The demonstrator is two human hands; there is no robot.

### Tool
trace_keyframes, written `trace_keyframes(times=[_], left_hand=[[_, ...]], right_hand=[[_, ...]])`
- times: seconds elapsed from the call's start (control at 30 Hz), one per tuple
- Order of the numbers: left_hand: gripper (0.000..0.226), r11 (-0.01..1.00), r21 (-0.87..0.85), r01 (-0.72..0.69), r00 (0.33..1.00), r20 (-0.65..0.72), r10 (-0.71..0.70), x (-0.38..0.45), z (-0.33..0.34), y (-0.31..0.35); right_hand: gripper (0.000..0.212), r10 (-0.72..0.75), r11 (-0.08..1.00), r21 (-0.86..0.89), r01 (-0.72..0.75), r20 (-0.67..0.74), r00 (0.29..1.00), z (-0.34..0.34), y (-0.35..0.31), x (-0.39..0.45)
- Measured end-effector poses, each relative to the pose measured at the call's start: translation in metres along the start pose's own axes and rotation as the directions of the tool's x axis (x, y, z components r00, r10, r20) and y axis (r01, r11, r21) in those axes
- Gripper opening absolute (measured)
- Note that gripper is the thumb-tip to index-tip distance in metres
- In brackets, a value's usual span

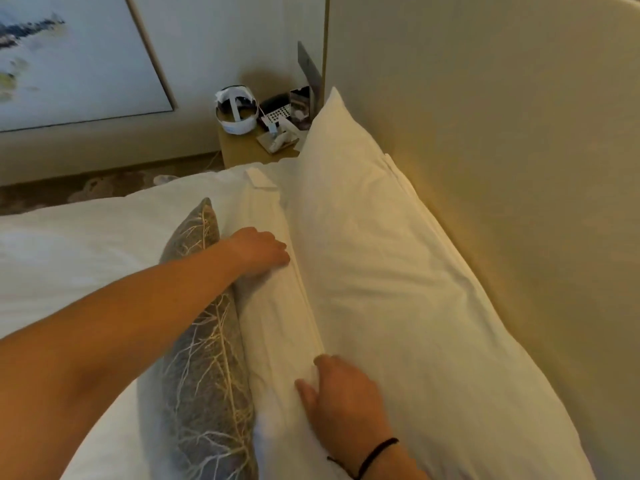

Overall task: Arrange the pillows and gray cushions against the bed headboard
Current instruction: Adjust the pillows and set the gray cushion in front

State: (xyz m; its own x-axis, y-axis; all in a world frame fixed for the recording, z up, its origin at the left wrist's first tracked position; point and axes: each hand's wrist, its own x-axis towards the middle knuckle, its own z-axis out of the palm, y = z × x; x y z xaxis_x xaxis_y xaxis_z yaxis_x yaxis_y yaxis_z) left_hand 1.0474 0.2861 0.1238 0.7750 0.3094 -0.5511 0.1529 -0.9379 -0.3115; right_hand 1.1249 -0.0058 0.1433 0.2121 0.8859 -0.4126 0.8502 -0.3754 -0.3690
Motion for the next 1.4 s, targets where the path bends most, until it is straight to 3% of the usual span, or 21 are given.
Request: trace_keyframes(times=[0.07,0.23,0.37,0.47,0.7,0.83,0.9,0.93,1.03,1.1,1.17,1.27,1.4], left_hand=[[0.046,0.999,0.044,0.011,1.0,-0.016,-0.01,-0.001,0.01,0.007],[0.035,0.986,0.119,0.121,0.991,-0.07,-0.113,0.0,0.014,0.012],[0.028,0.974,0.14,0.176,0.984,-0.066,-0.168,0.002,0.02,0.015],[0.024,0.977,0.138,0.161,0.987,-0.046,-0.156,0.004,0.02,0.021],[0.021,0.979,0.088,0.182,0.97,-0.181,-0.164,-0.021,-0.008,-0.001],[0.019,0.958,-0.021,0.285,0.908,-0.316,-0.276,-0.042,-0.013,-0.016],[0.021,0.942,-0.056,0.331,0.894,-0.302,-0.332,-0.048,-0.009,-0.01],[0.022,0.935,-0.06,0.349,0.898,-0.265,-0.352,-0.049,-0.008,-0.004],[0.027,0.939,-0.031,0.344,0.926,-0.154,-0.344,-0.045,-0.006,0.015],[0.033,0.95,-0.114,0.291,0.944,-0.128,-0.304,-0.042,-0.007,0.026],[0.037,0.963,-0.194,0.187,0.966,-0.143,-0.216,-0.044,-0.011,0.037],[0.04,0.987,-0.16,0.012,0.992,-0.125,-0.033,-0.045,-0.017,0.062],[0.044,0.987,-0.103,-0.123,0.992,-0.024,0.121,-0.043,-0.022,0.098]], right_hand=[[0.049,0.056,0.998,0.012,-0.058,0.088,0.995,0.029,-0.011,-0.005],[0.06,0.222,0.975,-0.038,-0.22,0.069,0.973,0.059,-0.007,-0.013],[0.041,0.207,0.976,0.029,-0.216,0.191,0.959,0.067,-0.006,-0.007],[0.034,0.167,0.98,0.073,-0.183,0.184,0.969,0.071,-0.009,-0.003],[0.044,0.114,0.992,0.052,-0.111,-0.067,0.991,0.05,0.0,-0.019],[0.044,0.029,0.998,-0.032,-0.048,-0.433,0.901,0.029,-0.007,-0.034],[0.045,0.048,0.999,0.014,-0.046,-0.337,0.94,0.032,-0.008,-0.032],[0.046,0.082,0.996,0.058,-0.07,-0.225,0.971,0.039,-0.008,-0.032],[0.045,0.134,0.98,0.15,-0.129,-0.026,0.991,0.053,-0.005,-0.031],[0.047,0.154,0.956,0.253,-0.147,-0.006,0.988,0.06,-0.002,-0.042],[0.047,0.226,0.904,0.389,-0.175,-0.088,0.97,0.069,0.006,-0.059],[0.037,0.395,0.756,0.612,-0.231,-0.146,0.907,0.081,0.019,-0.087],[0.011,0.457,0.59,0.729,-0.346,0.052,0.888,0.093,0.032,-0.109]])
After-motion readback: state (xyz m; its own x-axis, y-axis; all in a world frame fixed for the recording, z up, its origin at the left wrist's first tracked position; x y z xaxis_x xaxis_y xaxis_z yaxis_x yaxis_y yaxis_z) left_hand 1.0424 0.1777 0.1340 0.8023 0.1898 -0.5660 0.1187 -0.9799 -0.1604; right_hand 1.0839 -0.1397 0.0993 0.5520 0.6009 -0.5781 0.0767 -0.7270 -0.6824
